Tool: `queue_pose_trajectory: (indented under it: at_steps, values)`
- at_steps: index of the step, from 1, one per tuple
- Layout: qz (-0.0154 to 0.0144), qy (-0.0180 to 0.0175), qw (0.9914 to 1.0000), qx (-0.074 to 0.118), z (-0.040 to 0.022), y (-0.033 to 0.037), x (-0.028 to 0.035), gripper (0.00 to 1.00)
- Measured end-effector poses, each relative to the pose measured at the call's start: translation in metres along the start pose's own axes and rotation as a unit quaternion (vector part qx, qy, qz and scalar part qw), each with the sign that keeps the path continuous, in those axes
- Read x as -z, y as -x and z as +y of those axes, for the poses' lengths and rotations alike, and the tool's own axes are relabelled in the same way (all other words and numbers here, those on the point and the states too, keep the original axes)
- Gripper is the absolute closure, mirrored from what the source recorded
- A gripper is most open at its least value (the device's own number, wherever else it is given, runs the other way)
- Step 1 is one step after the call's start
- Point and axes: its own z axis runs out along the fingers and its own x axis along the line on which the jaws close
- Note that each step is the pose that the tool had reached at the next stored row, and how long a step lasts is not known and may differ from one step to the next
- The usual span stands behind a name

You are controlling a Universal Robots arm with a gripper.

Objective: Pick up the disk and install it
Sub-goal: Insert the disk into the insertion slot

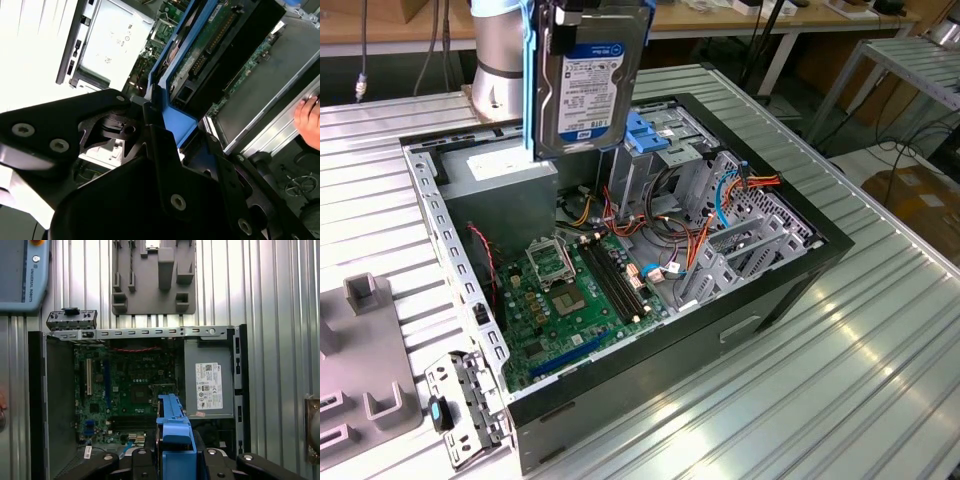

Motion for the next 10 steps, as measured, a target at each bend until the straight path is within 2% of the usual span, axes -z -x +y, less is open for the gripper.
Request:
queue_pose_trajectory:
  at_steps: [7, 10]
  values:
    - [0.0, 0.0, 1.0, 0.0, -0.0001, -0.0041, -0.0001, 0.63]
    - [0.0, 0.0, 1.0, 0.0, -0.0005, -0.0149, -0.0005, 0.63]
